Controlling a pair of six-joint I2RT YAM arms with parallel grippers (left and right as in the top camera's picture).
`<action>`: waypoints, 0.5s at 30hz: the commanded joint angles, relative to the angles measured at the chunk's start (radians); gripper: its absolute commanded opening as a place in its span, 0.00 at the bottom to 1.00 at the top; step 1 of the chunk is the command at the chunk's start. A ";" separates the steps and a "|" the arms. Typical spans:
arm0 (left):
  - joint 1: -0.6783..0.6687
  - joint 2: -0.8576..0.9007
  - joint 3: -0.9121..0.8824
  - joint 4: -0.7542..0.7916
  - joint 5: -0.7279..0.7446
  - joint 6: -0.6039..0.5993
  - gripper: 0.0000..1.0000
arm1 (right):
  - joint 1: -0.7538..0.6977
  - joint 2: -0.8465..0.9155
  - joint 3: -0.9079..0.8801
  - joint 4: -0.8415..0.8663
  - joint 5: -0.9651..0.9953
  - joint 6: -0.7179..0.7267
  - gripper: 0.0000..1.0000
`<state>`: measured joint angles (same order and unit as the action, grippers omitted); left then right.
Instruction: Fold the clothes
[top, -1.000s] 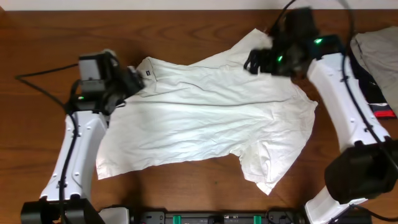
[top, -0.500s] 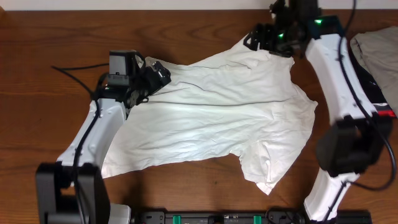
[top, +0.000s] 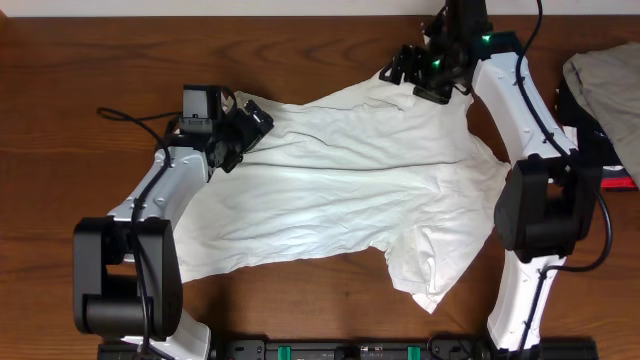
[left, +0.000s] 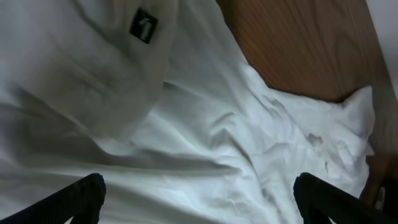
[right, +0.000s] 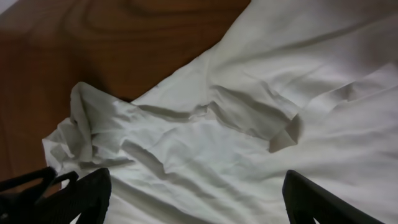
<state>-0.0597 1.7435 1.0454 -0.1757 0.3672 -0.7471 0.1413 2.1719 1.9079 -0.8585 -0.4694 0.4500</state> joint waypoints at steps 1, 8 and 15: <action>0.006 0.017 0.016 -0.002 -0.006 -0.058 0.99 | 0.008 0.041 0.007 0.004 -0.016 0.034 0.87; 0.006 0.043 0.016 -0.003 -0.047 -0.166 0.99 | 0.028 0.061 0.007 0.039 -0.014 0.052 0.85; 0.006 0.050 0.016 0.023 -0.098 -0.182 0.98 | 0.052 0.077 0.007 0.058 0.018 0.109 0.82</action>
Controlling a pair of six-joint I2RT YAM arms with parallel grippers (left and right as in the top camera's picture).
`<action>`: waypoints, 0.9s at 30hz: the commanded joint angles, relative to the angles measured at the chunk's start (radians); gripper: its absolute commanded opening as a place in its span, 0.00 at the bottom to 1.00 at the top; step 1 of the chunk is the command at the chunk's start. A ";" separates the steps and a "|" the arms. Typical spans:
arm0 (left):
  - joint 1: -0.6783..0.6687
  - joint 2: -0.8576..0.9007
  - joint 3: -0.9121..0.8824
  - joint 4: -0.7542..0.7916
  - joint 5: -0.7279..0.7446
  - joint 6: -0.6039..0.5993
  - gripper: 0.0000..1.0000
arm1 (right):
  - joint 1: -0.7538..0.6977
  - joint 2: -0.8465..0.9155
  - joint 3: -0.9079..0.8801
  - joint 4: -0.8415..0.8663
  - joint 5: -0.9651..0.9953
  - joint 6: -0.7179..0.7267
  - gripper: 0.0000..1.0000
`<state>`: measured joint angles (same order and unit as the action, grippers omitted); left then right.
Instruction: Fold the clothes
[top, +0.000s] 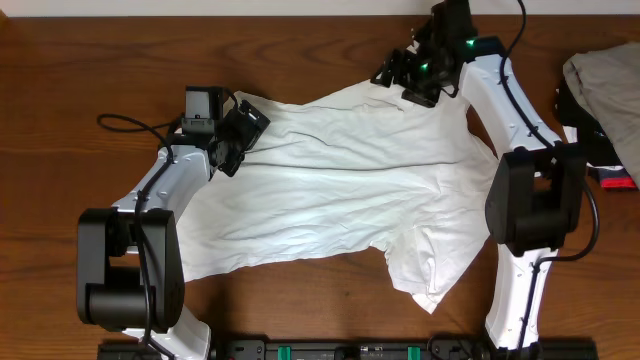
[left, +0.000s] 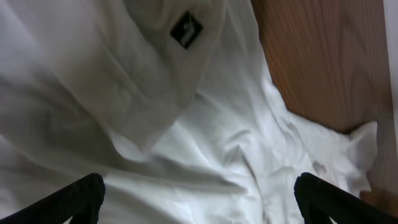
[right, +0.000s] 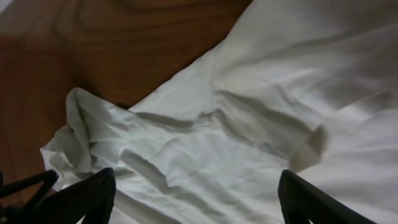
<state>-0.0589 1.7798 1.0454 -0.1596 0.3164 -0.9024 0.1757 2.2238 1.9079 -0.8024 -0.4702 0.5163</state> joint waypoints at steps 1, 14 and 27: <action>0.006 0.014 0.016 0.009 -0.046 -0.028 0.98 | 0.021 0.031 0.007 0.002 0.024 0.049 0.82; 0.005 0.041 0.016 0.013 -0.059 -0.081 0.92 | 0.024 0.072 0.007 -0.033 0.051 0.089 0.85; 0.010 0.128 0.016 0.117 -0.009 -0.072 0.93 | 0.024 0.072 0.007 -0.104 0.060 -0.001 0.86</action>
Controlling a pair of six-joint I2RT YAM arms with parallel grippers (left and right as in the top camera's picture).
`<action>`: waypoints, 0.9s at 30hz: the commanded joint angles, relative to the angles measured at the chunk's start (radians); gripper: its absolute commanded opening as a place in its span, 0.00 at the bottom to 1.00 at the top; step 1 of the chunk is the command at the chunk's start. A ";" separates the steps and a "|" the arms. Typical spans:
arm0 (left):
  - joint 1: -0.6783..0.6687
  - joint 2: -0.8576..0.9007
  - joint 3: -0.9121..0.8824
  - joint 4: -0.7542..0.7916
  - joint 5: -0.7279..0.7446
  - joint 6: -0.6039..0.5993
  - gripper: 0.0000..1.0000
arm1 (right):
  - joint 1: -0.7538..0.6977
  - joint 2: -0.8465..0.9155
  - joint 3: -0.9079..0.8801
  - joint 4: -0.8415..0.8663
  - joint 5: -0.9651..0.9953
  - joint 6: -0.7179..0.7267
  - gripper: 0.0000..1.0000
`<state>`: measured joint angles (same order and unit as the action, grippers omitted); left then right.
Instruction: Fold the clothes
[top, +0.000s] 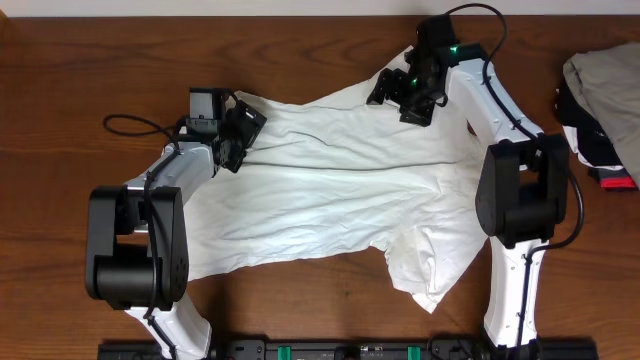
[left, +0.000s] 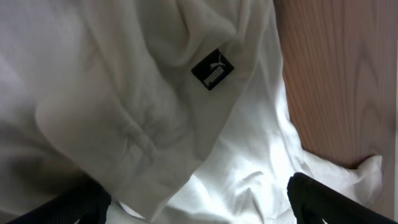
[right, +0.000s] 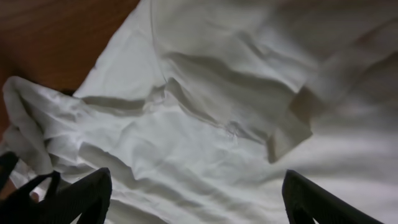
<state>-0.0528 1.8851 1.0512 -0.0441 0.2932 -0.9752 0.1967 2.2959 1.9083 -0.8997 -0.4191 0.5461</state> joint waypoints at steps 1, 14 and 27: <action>0.004 0.023 0.010 0.002 0.017 0.001 0.93 | 0.003 0.000 0.006 -0.010 0.009 -0.031 0.85; 0.004 0.023 0.023 0.005 0.084 0.001 0.78 | 0.004 0.000 0.006 -0.005 0.064 -0.026 0.71; 0.004 0.023 0.023 0.005 0.100 0.001 0.64 | 0.017 0.047 0.006 0.032 0.085 0.038 0.73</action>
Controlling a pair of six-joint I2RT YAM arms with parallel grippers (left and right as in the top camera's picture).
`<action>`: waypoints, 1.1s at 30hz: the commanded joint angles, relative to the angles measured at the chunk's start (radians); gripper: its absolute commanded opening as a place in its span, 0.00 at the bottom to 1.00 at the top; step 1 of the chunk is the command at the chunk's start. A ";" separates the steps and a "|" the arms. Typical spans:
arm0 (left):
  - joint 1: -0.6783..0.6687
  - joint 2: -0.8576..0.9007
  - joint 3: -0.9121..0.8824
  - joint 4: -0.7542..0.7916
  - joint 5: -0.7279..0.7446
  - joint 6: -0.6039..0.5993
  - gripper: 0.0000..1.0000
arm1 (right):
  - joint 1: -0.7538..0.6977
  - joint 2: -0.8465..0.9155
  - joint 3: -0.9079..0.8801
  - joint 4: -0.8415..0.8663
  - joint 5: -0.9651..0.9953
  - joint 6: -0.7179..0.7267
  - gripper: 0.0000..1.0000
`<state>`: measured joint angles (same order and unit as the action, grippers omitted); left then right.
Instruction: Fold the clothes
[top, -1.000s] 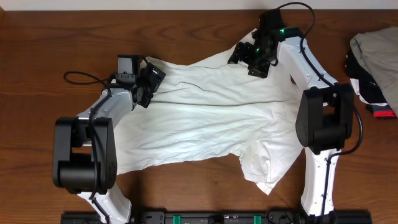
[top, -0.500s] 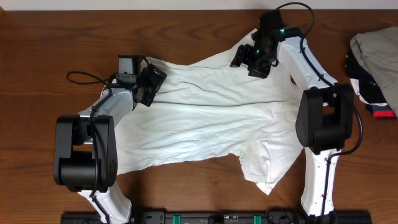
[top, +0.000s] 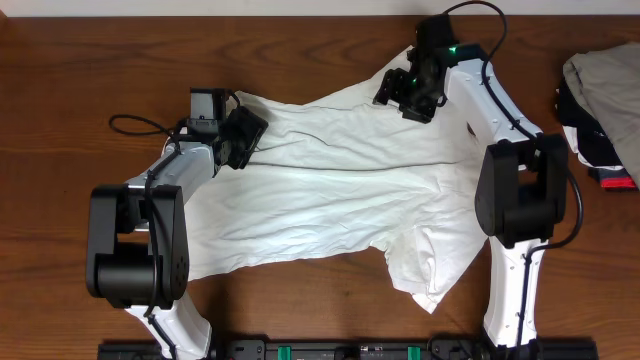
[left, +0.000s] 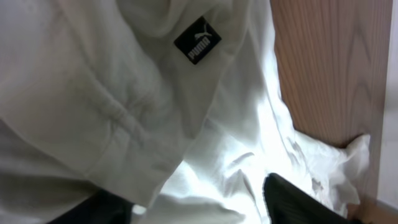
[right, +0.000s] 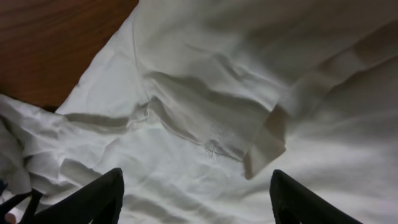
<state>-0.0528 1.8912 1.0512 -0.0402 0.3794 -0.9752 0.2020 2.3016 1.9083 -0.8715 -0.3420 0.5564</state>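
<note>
A white T-shirt (top: 340, 190) lies spread and wrinkled across the wooden table (top: 90, 60). My left gripper (top: 245, 130) is low over the shirt's far left part. In the left wrist view it (left: 199, 214) is open, with bunched cloth between its dark fingers (left: 298, 199), just below a black Puma label (left: 198, 40). My right gripper (top: 402, 90) is over the shirt's far right edge. In the right wrist view it (right: 199, 208) is open over flat cloth, near a folded sleeve hem (right: 267, 137).
A pile of grey and dark clothes (top: 605, 90) lies at the right edge of the table. A black cable (top: 130, 122) runs left of the left arm. Bare wood shows beyond the shirt's far edge (right: 56, 37).
The left fingers stand closer together and lower on the cloth, and the label sits higher in its view. The right gripper has shifted slightly toward the far edge and is closer to the cloth.
Both grippers were open over the shirt's far edge, left near the label, right at the far right corner. The right gripper then stood further left along that edge. The left came closer to the cloth by the label. The shirt itself lies much as before.
</note>
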 joint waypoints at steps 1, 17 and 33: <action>0.004 0.016 0.023 0.001 0.013 0.001 0.62 | 0.012 0.055 0.006 0.013 0.001 0.027 0.73; 0.004 0.002 0.023 -0.029 0.032 0.005 0.70 | 0.016 0.064 0.006 0.019 -0.008 0.026 0.72; 0.010 -0.077 0.023 -0.040 0.032 0.035 0.71 | 0.014 0.064 0.006 0.053 -0.009 0.062 0.63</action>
<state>-0.0521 1.8339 1.0515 -0.0719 0.4053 -0.9619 0.2066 2.3646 1.9083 -0.8204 -0.3698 0.5880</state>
